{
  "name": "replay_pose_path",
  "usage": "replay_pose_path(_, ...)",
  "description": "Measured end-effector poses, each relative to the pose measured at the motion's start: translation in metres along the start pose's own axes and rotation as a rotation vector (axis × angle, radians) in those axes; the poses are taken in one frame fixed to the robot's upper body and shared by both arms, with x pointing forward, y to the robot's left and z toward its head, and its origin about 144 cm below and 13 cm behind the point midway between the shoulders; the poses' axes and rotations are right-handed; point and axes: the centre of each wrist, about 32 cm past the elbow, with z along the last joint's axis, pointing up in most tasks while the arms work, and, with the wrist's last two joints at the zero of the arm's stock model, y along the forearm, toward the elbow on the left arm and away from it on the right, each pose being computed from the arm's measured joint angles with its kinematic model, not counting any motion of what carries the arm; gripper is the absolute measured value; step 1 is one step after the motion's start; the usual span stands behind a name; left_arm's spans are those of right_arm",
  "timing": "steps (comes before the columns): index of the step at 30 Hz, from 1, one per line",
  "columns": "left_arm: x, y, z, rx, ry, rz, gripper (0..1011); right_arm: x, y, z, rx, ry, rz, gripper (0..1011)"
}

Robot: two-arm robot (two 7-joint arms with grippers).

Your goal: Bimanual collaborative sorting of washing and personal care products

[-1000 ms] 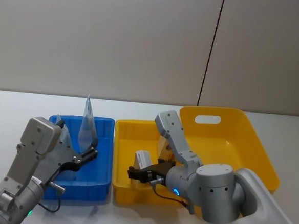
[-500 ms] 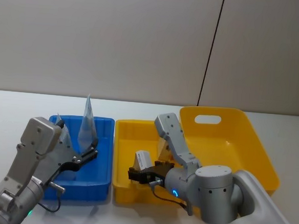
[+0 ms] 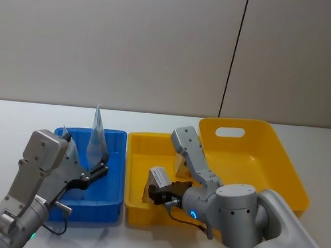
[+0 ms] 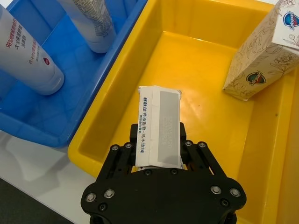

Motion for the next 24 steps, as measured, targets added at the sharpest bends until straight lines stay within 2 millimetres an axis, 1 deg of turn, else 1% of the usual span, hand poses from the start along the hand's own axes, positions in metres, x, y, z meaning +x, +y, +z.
replay_pose_path(2,0.0000,0.0000,0.0000,0.000,0.000,0.000,1001,0.0001,0.0002,-0.0001,0.000,0.000,0.000,379)
replay_pose_path(4,0.0000,0.0000,0.0000,0.000,0.000,0.000,1001,0.0002,0.0003,-0.0001,0.000,0.001,0.000,371)
replay_pose_path(24,0.0000,0.0000,0.0000,0.000,0.000,0.000,1001,0.0002,-0.0007,0.0003,0.023,-0.011,0.003,372)
